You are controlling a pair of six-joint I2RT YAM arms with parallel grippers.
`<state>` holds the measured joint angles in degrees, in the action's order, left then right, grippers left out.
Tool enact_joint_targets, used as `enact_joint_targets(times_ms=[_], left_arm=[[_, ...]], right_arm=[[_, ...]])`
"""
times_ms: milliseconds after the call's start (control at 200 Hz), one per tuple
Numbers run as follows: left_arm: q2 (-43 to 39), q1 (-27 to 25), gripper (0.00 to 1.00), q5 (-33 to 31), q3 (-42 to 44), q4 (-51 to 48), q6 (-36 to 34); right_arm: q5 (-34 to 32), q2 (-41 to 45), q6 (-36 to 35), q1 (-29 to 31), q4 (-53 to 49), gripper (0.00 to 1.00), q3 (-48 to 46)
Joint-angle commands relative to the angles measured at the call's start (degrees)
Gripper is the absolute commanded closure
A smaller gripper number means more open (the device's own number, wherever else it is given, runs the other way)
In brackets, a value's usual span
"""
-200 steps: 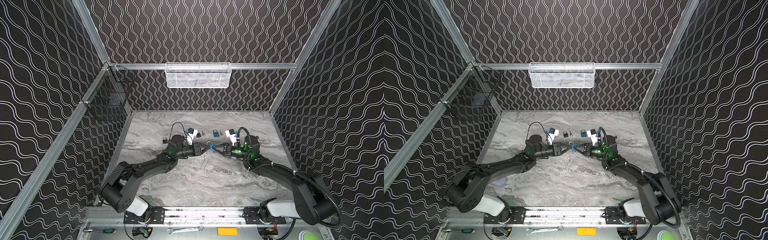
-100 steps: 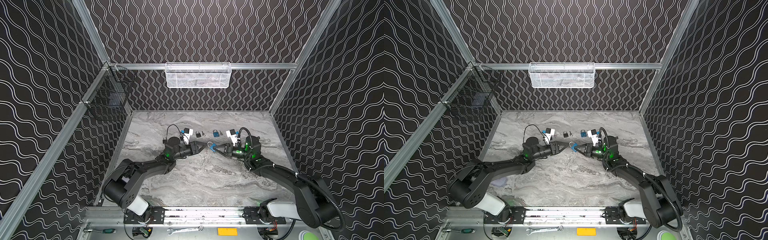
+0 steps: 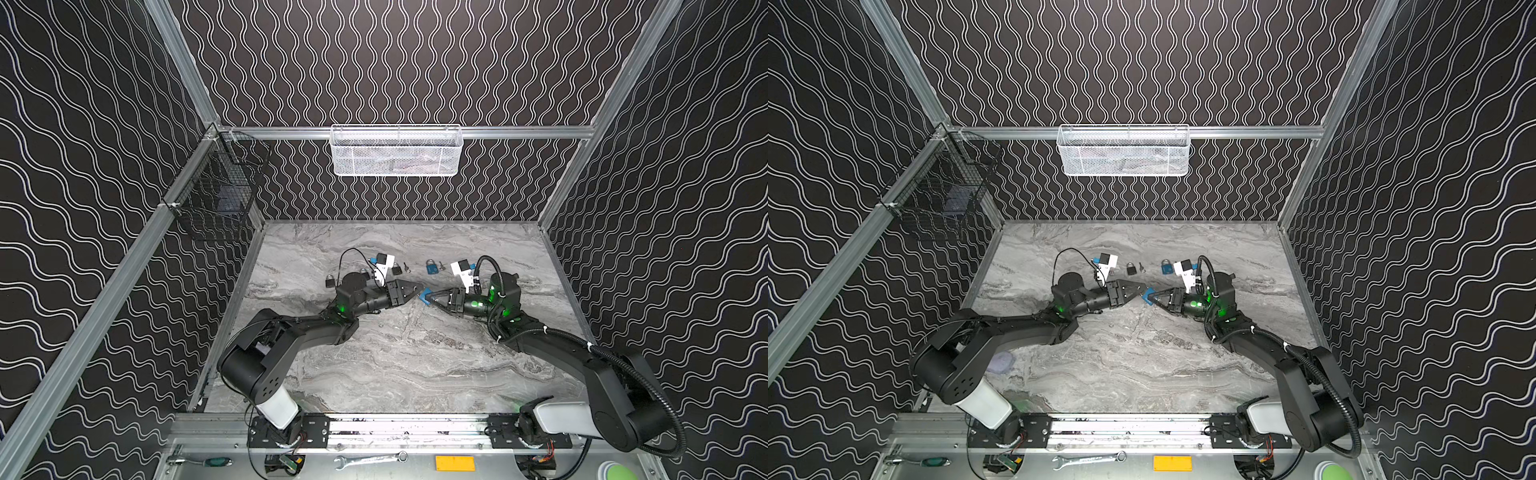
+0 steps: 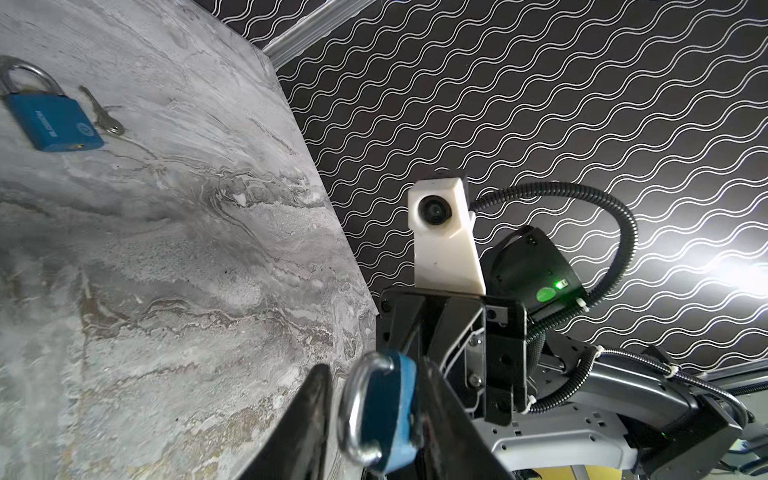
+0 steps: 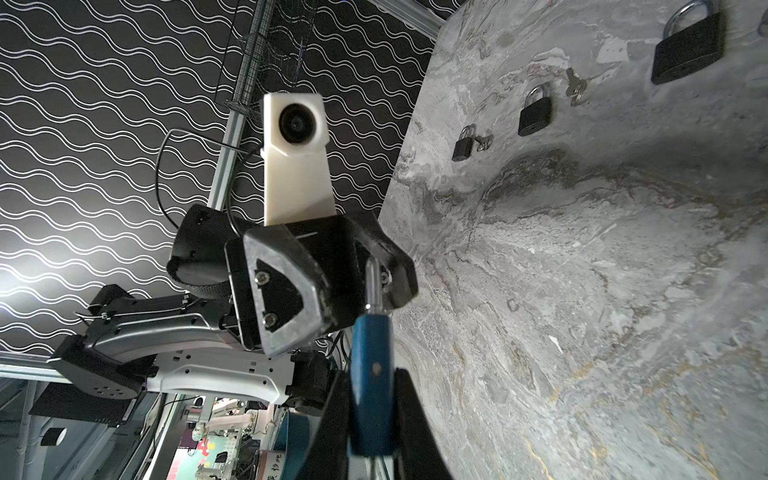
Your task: Lock with the key
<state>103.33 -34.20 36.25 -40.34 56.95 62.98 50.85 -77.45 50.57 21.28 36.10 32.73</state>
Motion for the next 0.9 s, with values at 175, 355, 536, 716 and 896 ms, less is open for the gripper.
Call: enact_joint_targets(times_ms=[175, 355, 536, 716, 896], left_arm=[[0.46, -0.78, 0.82, 0.33, -1.68, -0.26, -0.37], [0.55, -0.8, 0.93, 0.88, -2.32, -1.67, -0.75], [1.19, -0.82, 1.0, 1.32, -3.21, -2.7, -0.68], [2.21, -0.82, 1.0, 1.37, -4.31, -3.43, 0.76], [2.18, -0.85, 1.0, 1.22, -5.06, -3.45, 1.66]], right_arm=[[0.89, -0.06, 1.15, -0.01, 4.51, 1.0, -0.22], [0.83, 0.24, 1.19, -0.01, 4.46, 1.0, -0.47], [0.35, 0.5, 1.53, -0.01, 4.7, 1.0, -0.67], [0.37, 0.47, 2.89, -0.02, 6.55, 0.88, -1.24], [0.93, 0.37, 4.79, -0.1, 10.27, 0.71, -2.91]])
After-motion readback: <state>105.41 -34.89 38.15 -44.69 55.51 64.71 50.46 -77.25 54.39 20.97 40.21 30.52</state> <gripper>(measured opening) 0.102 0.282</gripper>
